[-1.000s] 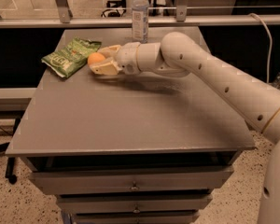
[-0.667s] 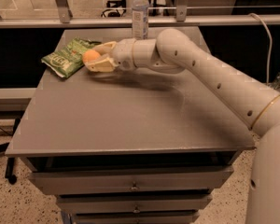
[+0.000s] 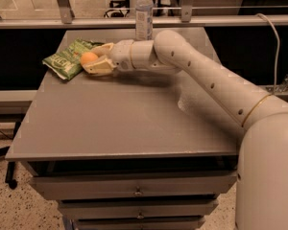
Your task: Move orange near green jalapeno chip bag
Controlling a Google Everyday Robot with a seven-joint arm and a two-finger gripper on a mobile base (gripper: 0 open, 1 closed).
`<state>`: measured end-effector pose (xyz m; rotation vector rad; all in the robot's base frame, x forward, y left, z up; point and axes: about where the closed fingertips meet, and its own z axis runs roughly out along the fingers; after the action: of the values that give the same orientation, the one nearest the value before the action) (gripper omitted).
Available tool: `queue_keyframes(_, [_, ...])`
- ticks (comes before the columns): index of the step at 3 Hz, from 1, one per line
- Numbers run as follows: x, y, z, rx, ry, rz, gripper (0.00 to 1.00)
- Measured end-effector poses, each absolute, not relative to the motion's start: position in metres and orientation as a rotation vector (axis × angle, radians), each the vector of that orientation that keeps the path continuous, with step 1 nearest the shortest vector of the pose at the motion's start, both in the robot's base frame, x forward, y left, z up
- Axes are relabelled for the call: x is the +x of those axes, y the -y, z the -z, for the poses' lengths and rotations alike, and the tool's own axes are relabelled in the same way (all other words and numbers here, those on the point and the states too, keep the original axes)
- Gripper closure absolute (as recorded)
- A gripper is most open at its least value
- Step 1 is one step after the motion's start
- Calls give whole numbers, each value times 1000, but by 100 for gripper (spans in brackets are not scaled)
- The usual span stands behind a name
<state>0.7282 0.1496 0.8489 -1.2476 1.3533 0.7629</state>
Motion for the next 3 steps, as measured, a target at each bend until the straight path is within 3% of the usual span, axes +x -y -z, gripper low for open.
queue_keyframes(3, [732, -147, -842, -1266, -1393, -740, 30])
